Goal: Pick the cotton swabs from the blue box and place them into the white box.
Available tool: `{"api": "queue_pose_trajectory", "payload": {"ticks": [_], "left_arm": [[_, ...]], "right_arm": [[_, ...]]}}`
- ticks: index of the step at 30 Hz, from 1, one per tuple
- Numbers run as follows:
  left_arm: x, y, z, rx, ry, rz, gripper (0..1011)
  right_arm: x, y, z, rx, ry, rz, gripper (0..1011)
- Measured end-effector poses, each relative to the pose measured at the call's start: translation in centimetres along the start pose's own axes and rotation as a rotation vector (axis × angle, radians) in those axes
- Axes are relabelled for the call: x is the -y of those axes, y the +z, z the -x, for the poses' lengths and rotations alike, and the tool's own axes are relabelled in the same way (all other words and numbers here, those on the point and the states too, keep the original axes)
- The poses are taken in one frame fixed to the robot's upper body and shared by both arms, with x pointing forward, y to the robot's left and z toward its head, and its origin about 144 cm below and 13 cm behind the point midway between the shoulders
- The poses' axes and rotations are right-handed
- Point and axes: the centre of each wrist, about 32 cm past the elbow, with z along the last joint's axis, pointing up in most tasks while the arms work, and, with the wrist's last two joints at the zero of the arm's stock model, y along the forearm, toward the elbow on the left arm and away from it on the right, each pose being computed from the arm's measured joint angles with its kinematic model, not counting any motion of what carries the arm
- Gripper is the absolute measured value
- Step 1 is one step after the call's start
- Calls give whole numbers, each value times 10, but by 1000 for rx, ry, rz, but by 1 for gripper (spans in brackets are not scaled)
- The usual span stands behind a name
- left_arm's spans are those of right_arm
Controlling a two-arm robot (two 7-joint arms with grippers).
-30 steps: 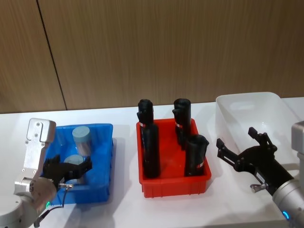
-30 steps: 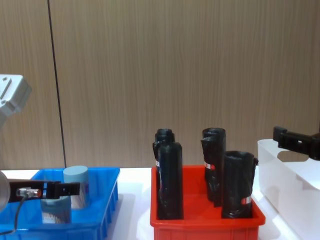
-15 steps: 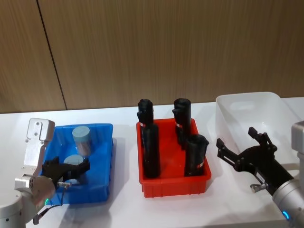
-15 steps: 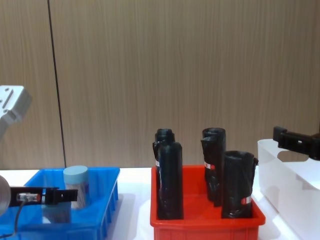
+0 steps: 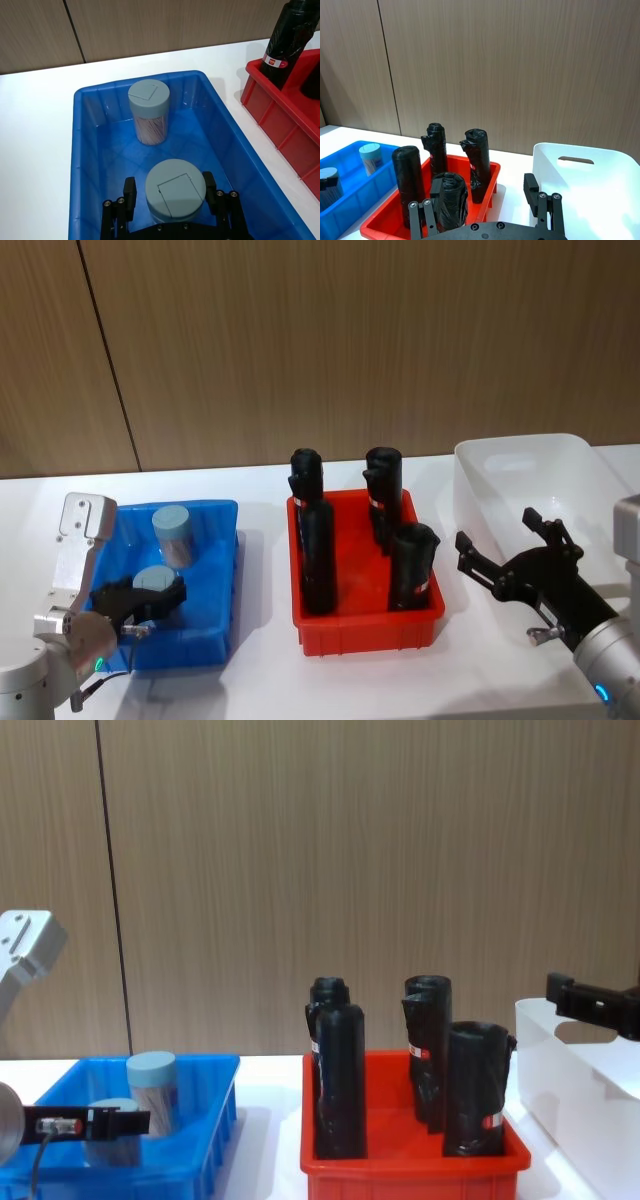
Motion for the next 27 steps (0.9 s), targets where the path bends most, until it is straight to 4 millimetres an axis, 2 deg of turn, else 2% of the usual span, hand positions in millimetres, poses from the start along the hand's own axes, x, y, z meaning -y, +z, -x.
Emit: {"api": "queue_pose_trajectory", "payload": {"ticks": [7, 17, 27], "left_arm": [[2, -2, -2, 1, -8, 6, 671], [0, -1, -3, 28, -21, 36, 669], [-9, 9, -1, 106, -84, 110, 669]], "right_arm": [[0, 0, 0, 0, 0, 0, 1001], [0, 0, 0, 0, 0, 0, 1001], [0, 0, 0, 0, 0, 0, 1001]]}}
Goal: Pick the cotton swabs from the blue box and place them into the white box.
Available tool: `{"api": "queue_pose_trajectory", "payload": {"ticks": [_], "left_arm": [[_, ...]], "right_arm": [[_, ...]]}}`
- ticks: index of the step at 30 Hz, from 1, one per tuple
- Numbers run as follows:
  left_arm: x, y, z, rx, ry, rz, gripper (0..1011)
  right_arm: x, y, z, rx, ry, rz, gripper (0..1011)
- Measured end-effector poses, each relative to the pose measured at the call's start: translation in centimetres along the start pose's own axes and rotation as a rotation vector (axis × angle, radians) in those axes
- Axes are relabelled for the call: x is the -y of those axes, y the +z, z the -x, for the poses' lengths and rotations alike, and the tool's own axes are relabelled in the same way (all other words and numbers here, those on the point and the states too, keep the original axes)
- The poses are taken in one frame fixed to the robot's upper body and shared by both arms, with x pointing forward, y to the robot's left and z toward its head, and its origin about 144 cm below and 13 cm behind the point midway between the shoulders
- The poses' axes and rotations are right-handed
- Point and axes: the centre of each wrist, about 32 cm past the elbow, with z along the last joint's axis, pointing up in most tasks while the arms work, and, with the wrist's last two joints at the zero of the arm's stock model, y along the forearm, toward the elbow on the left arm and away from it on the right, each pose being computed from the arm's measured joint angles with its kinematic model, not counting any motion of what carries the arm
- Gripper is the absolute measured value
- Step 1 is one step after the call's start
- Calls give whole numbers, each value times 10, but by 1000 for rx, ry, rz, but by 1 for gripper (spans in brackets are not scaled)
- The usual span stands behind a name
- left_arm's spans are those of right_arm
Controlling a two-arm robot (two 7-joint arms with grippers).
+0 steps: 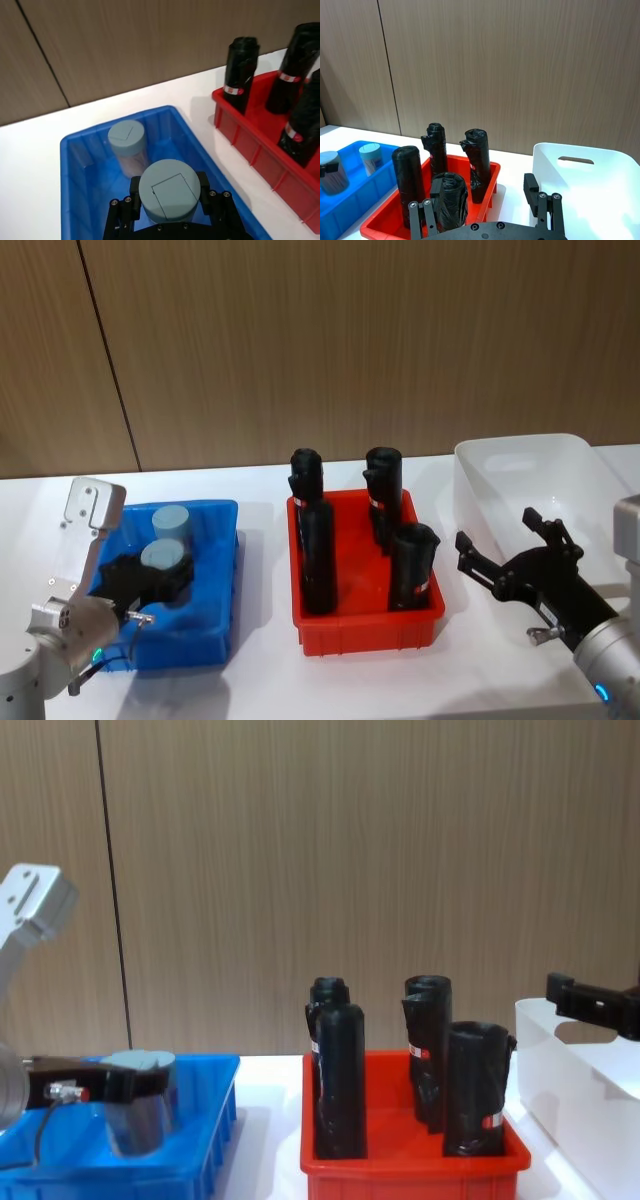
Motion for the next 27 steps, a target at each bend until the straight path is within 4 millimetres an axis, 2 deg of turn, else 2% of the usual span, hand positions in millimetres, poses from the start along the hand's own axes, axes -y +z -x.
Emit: {"api": "queue_pose_trajectory", "payload": {"ticks": [27], "left_arm": [[-15, 32, -3, 122, -358, 155, 669]], "right_arm": [[0, 0, 0, 0, 0, 0, 1002]]}}
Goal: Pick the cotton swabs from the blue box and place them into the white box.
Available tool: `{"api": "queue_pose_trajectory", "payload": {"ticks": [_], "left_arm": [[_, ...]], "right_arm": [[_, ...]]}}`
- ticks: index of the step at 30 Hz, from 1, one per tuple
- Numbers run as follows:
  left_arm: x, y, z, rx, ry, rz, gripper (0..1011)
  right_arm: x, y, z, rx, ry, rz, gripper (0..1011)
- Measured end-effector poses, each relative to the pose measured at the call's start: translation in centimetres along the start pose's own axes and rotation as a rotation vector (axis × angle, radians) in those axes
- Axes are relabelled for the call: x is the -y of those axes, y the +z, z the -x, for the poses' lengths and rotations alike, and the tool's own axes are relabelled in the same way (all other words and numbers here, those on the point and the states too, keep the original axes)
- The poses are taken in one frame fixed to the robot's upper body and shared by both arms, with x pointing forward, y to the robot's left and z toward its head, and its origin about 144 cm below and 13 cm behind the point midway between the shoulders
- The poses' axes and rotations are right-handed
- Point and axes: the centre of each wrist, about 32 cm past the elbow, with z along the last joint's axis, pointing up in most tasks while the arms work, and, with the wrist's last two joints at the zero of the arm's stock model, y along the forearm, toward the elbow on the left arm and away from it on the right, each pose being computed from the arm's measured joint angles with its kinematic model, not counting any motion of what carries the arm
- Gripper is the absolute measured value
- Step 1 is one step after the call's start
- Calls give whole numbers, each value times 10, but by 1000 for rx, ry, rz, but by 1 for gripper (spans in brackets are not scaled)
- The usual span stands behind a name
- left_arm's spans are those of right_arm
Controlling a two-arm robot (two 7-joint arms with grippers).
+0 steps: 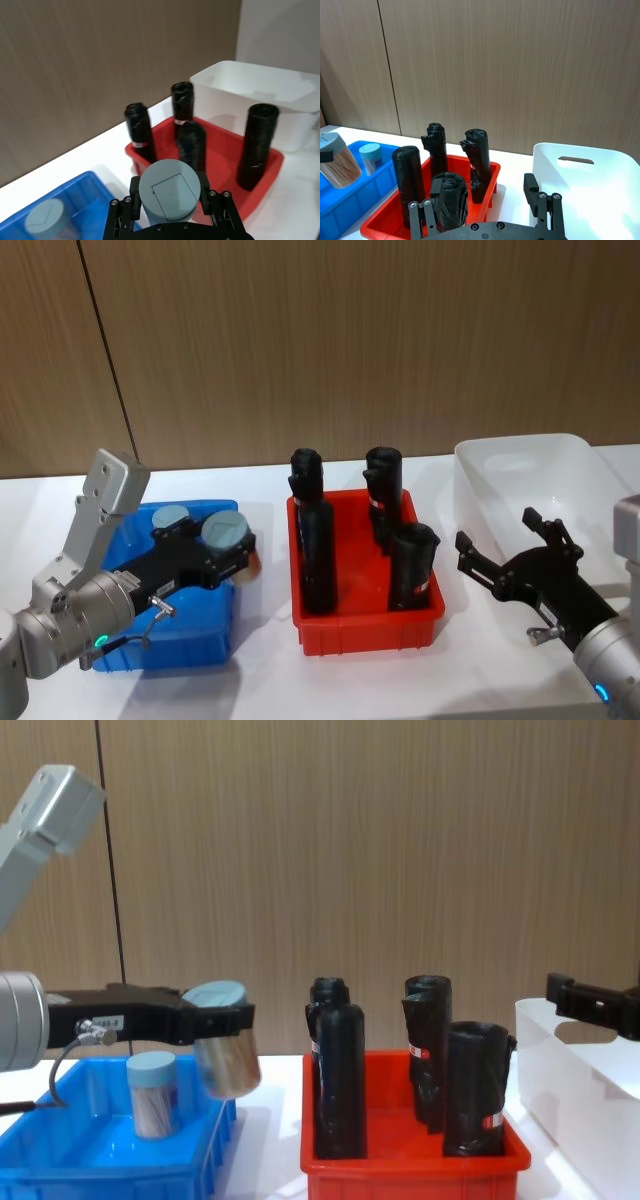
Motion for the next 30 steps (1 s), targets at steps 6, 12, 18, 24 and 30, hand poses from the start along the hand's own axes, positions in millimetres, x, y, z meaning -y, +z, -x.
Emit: {"api": "queue_pose_trajectory", "payload": {"ticks": [6, 12, 18, 24, 30], "left_arm": [[1, 6, -2, 12, -106, 29, 669], [3, 9, -4, 19, -203, 48, 669], [7, 11, -6, 23, -302, 61, 669], [13, 12, -7, 25, -406, 75, 669], [20, 14, -7, 25, -508, 89, 669]], "right_arm": [[0, 0, 0, 0, 0, 0, 1002], [0, 0, 0, 0, 0, 0, 1002], [0, 0, 0, 0, 0, 0, 1002], [0, 0, 0, 0, 0, 0, 1001], [0, 0, 0, 0, 0, 0, 1002]]}}
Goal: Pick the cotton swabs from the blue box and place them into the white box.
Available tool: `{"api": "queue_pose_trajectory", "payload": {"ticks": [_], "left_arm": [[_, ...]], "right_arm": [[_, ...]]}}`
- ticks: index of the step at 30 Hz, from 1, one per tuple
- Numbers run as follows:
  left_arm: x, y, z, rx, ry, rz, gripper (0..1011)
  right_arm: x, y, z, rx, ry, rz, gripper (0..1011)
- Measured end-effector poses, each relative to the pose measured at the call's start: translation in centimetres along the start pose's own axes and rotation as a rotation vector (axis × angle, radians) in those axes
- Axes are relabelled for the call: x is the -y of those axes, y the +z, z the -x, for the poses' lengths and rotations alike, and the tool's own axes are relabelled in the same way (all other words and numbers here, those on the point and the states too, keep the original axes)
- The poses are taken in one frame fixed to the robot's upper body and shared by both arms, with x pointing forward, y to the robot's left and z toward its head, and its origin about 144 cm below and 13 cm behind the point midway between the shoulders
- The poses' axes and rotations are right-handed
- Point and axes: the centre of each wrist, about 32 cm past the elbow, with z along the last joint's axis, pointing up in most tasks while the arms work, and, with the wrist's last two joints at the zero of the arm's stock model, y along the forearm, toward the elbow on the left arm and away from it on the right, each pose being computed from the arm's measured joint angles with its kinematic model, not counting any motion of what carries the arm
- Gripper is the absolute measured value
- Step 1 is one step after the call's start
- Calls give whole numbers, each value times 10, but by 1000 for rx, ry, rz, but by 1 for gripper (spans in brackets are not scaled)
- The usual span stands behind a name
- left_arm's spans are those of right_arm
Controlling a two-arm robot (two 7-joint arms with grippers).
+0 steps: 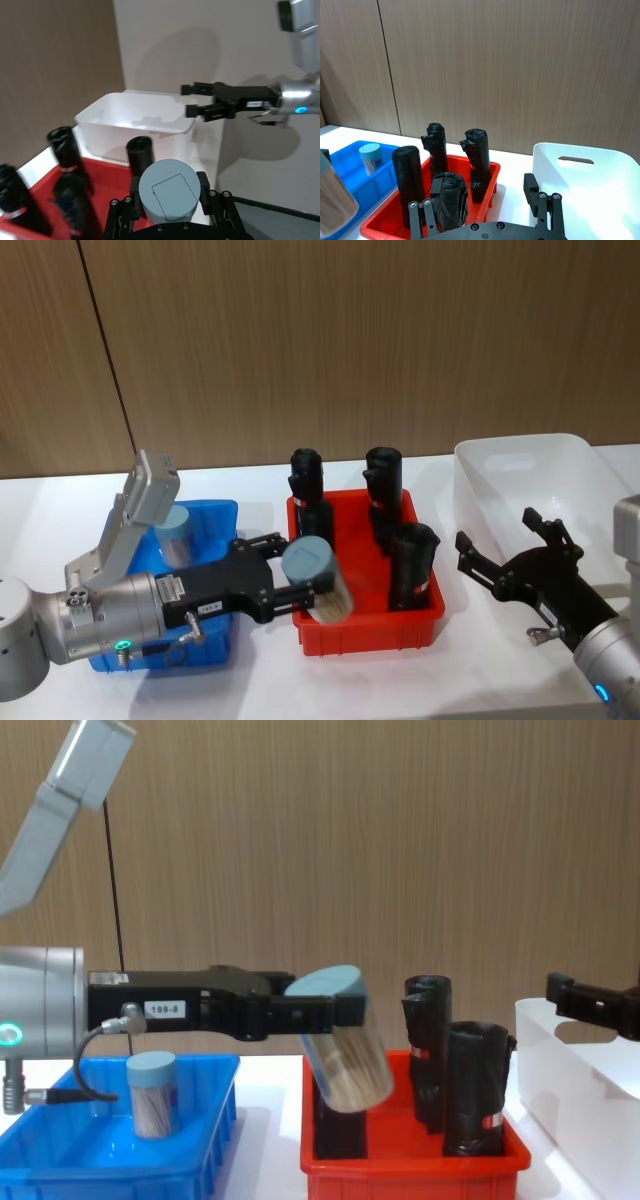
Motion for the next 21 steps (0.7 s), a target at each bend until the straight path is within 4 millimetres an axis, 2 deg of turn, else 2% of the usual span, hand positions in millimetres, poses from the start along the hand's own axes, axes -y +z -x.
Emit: {"api": "queue_pose_trajectory", "payload": {"ticks": [10, 21], "left_arm": [[10, 1, -4, 2, -122, 13, 669], [15, 1, -5, 5, -181, 19, 669]], "right_arm": [[0, 0, 0, 0, 0, 0, 1001], [0, 0, 0, 0, 3, 0, 1001]]}}
